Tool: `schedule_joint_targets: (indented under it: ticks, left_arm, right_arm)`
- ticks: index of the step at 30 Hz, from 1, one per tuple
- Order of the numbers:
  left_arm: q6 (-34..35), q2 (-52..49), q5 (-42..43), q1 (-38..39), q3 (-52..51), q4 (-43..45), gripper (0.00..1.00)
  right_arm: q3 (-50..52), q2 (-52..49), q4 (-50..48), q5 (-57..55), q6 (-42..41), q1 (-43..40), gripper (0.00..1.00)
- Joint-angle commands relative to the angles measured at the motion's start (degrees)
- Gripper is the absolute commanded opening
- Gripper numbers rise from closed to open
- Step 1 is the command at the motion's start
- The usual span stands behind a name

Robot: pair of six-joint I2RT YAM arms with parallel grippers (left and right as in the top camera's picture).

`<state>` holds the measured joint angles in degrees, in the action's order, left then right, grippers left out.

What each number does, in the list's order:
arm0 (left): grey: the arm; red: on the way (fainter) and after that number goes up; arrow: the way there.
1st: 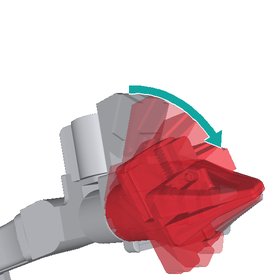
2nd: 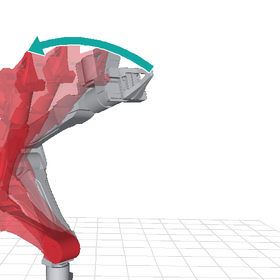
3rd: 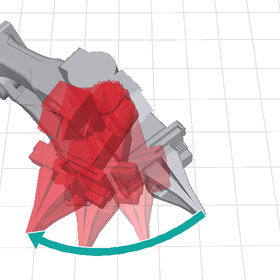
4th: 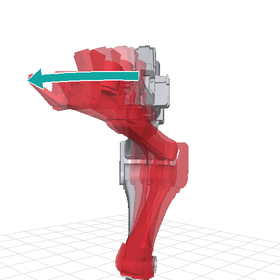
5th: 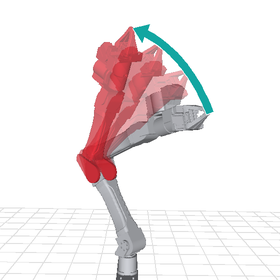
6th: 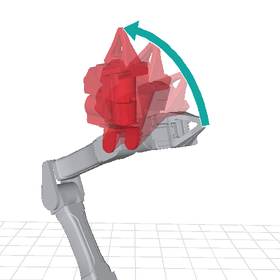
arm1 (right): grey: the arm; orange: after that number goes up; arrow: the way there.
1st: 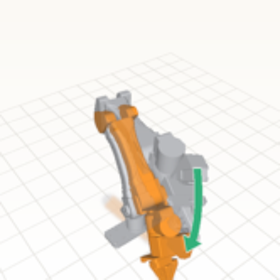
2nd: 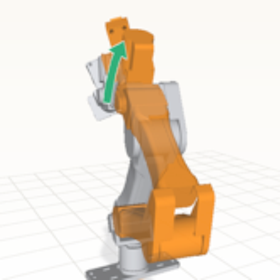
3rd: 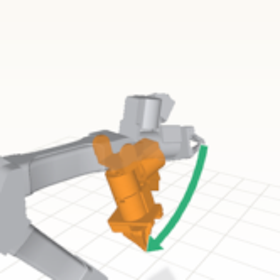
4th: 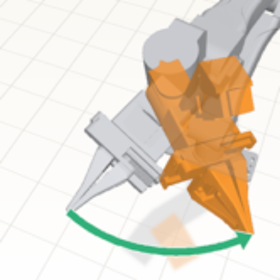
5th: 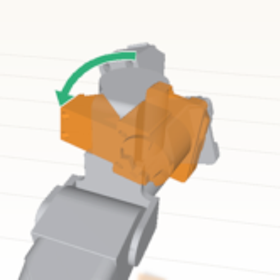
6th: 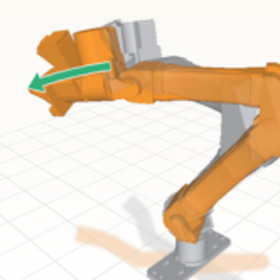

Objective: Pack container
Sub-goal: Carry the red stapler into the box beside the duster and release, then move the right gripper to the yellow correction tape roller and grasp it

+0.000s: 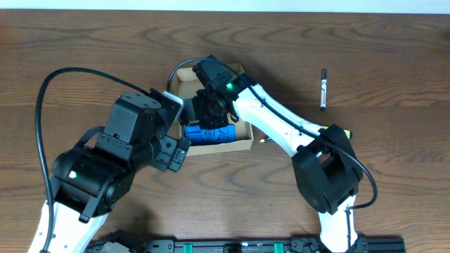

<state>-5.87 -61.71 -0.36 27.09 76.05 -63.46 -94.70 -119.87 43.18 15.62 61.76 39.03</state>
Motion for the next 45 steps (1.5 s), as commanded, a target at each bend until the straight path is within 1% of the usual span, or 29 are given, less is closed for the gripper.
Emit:
schedule_joint_targets:
  ticks: [1,8,12,14,15,16,17,20,24,28,31,34,36,38,41,45]
  left_arm:
    - [-0.3,0.0,0.0,-0.2,0.3,-0.2,0.95]
    - [-0.4,0.0,0.0,-0.2,0.3,-0.2,0.95]
    - [-0.4,0.0,0.0,-0.2,0.3,-0.2,0.95]
    - [-0.3,0.0,0.0,-0.2,0.3,-0.2,0.95]
    - [-0.3,0.0,0.0,-0.2,0.3,-0.2,0.95]
    - [-0.3,0.0,0.0,-0.2,0.3,-0.2,0.95]
    - [-0.3,0.0,0.0,-0.2,0.3,-0.2,0.95]
    - [-0.3,0.0,0.0,-0.2,0.3,-0.2,0.95]
    - [-0.3,0.0,0.0,-0.2,0.3,-0.2,0.95]
    - [-0.3,0.0,0.0,-0.2,0.3,-0.2,0.95]
    - [-0.3,0.0,0.0,-0.2,0.3,-0.2,0.95]
    - [-0.3,0.0,0.0,-0.2,0.3,-0.2,0.95]
    - [-0.4,0.0,0.0,-0.2,0.3,-0.2,0.95]
    - [-0.3,0.0,0.0,-0.2,0.3,-0.2,0.95]
    - [-0.4,0.0,0.0,-0.2,0.3,-0.2,0.95]
    - [-0.3,0.0,0.0,-0.2,0.3,-0.2,0.95]
  right_arm:
    - [-0.2,0.2,-0.1,1.1,-3.3,0.0,0.59]
    - [-0.2,6.1,-0.1,1.0,-7.8,-0.1,0.58]
    - [-0.2,12.0,-0.1,-0.9,-14.8,-1.1,0.59]
    - [-0.2,15.4,0.3,-3.2,-19.6,-1.7,0.67]
    - [-0.2,17.2,0.7,-4.6,-21.6,-2.0,0.75]
    - [-0.2,18.8,1.2,-6.1,-23.2,-2.4,0.95]
    - [-0.2,21.0,1.9,-8.0,-24.8,-2.9,0.99]
    - [-0.2,25.8,4.4,-10.3,-27.3,-4.7,0.99]
    - [-0.2,31.4,9.0,-10.2,-36.5,-7.6,0.99]
    - [-0.2,33.7,11.1,-10.3,-37.5,-8.2,0.99]
    - [-0.1,33.5,13.5,-14.1,-39.6,-8.8,0.98]
    - [0.9,32.4,13.9,-20.7,-48.0,-11.2,0.98]
    - [1.5,31.5,14.1,-23.3,-55.9,-13.6,0.97]
    - [1.6,30.6,15.3,-23.8,-65.1,-16.3,0.96]
    - [1.6,29.3,19.1,-23.0,-82.2,-19.8,0.97]
    - [1.7,27.1,24.5,-21.4,-95.9,-20.7,0.92]
